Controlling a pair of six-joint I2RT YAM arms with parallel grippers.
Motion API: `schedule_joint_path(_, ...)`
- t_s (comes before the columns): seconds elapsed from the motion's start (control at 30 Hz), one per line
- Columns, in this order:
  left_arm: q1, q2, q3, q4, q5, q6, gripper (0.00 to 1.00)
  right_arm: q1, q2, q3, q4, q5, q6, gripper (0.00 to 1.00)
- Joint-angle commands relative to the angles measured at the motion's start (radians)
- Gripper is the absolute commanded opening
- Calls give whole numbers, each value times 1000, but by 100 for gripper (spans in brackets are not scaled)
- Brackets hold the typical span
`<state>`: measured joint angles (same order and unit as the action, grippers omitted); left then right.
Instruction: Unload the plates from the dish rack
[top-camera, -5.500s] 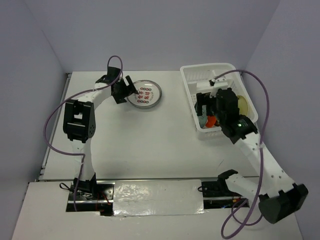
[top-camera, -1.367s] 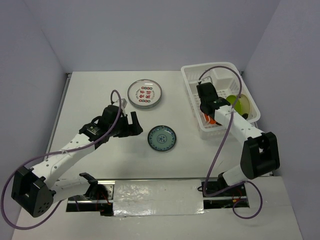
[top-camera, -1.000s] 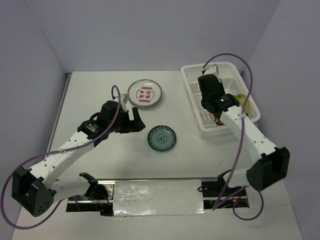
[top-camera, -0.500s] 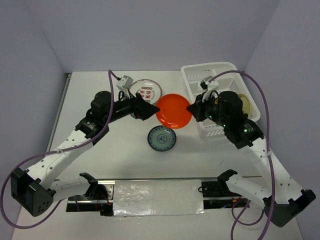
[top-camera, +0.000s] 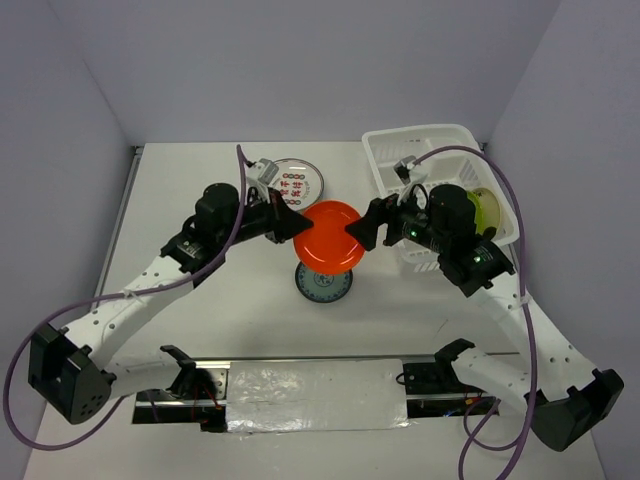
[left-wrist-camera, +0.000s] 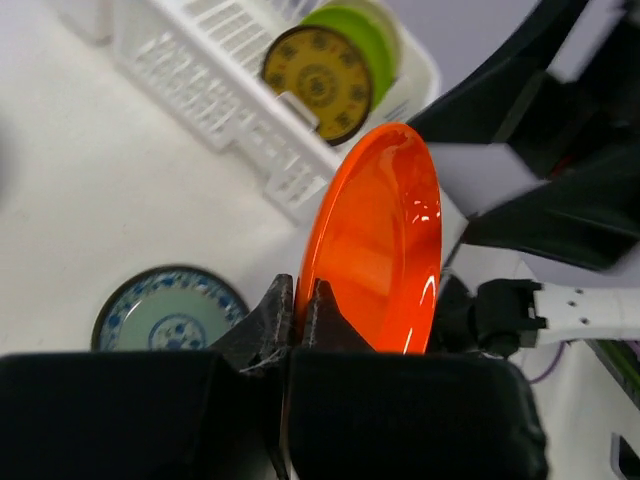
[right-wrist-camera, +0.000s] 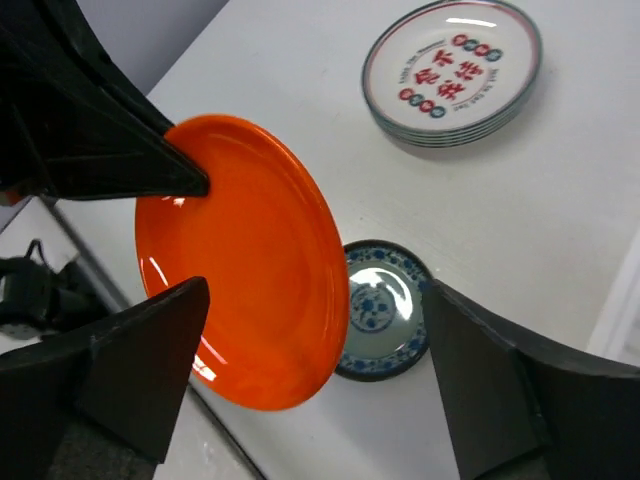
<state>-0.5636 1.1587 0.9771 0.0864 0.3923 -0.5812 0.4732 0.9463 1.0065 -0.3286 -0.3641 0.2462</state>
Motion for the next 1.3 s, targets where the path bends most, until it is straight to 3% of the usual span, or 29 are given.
schedule_joint_path(0.0,2,36,-32,-115,-163,-26,0,7,-32,9,10,202,-45,100)
schedule_joint_path(0.03,1,67,-38,-128,-191,-48,0,10,-47,9,-51,400,-57,100)
schedule_joint_path(0.13,2,143,-69,-146,-266,-84,0,8,-66,6,-146,661,-117,100)
schedule_joint_path(0.33,2,307,-107,-39,-239,-124,0,2,-95,-14,-214,766,-182,100)
schedule_joint_path(0.43,4,373,-113,-11,-221,-150,11,-7,-81,-17,-233,781,-196,100)
schedule_joint_path(0.5,2,392,-133,1,-207,-166,33,-14,-58,-11,-248,806,-205,100)
schedule_joint_path(0.53,2,392,-140,7,-204,-169,53,-19,-49,-9,-247,818,-226,100)
schedule_joint_path(0.67,-19,381,-146,-39,-211,-158,97,-93,40,6,-247,873,-304,100)
schedule_joint_path(0.77,-68,410,-60,-220,-288,-128,99,-188,132,29,-230,873,-350,98)
schedule_joint_path(0.9,-96,293,-69,-319,-374,-155,99,-275,250,47,-182,921,-403,88)
schedule_joint_path(1.0,-110,161,-78,-381,-424,-141,99,-294,333,64,-130,933,-435,77)
schedule_joint_path(1.17,-125,36,-41,-488,-429,-74,99,-309,417,66,-34,995,-478,71)
schedule_joint_path(1.27,-127,-16,-43,-520,-429,-56,99,-315,445,55,8,976,-515,56)
